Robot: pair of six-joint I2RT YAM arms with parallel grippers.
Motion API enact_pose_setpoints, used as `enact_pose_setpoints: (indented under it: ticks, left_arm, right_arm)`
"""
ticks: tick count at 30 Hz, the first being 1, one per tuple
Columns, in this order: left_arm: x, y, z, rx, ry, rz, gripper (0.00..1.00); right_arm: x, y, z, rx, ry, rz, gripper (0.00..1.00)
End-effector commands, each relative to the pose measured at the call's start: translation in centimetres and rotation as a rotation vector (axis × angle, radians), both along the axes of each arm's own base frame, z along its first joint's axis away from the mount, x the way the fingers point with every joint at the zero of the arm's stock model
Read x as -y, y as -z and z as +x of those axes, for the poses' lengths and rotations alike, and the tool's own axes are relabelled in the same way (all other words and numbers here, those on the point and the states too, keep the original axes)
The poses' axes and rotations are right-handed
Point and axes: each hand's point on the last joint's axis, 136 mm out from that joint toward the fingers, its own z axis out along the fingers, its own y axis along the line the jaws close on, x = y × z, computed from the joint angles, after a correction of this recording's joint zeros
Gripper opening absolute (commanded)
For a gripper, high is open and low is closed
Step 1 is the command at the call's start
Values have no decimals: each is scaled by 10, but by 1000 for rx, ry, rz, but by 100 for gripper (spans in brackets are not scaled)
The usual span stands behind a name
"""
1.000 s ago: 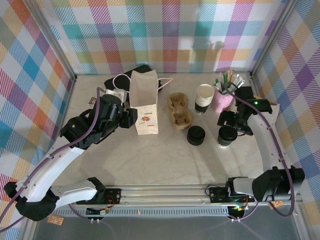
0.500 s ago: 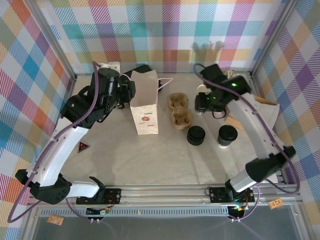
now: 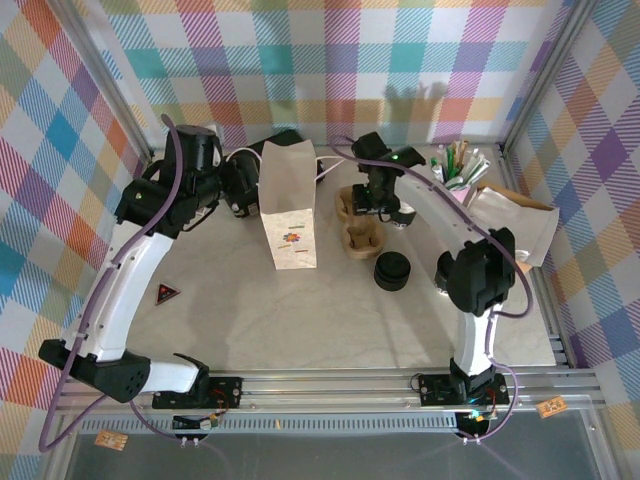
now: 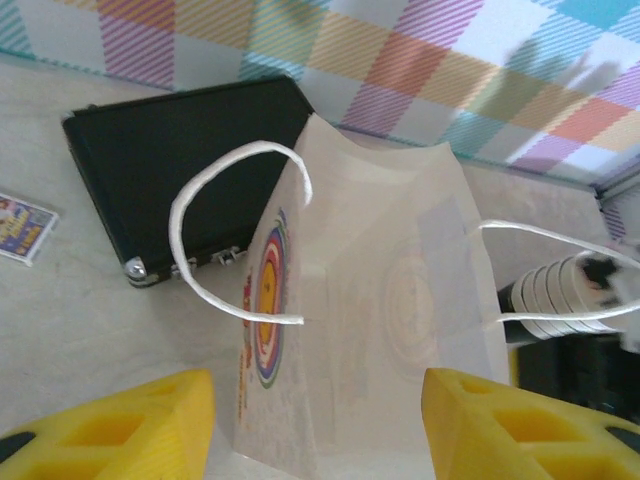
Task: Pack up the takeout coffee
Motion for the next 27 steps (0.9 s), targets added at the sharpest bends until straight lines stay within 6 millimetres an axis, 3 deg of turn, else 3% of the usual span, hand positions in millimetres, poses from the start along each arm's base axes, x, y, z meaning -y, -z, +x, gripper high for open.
enact_pose_setpoints:
  ticks: [1, 6, 10, 27]
  left_arm:
    - [5, -3, 3, 15, 10, -50, 57]
    - [-4, 9, 2, 21, -17, -7, 57]
    - [-10, 6, 5, 38, -39, 28, 57]
    - [-7, 8, 25, 72, -30, 90, 57]
  right_arm:
    - [-23, 10, 20, 36, -94, 26, 46]
    - [-26, 30, 37, 35, -108, -22, 49]
    - [-25, 39, 41, 20, -113, -42, 49]
    - [-18, 53, 36, -38, -64, -83, 51]
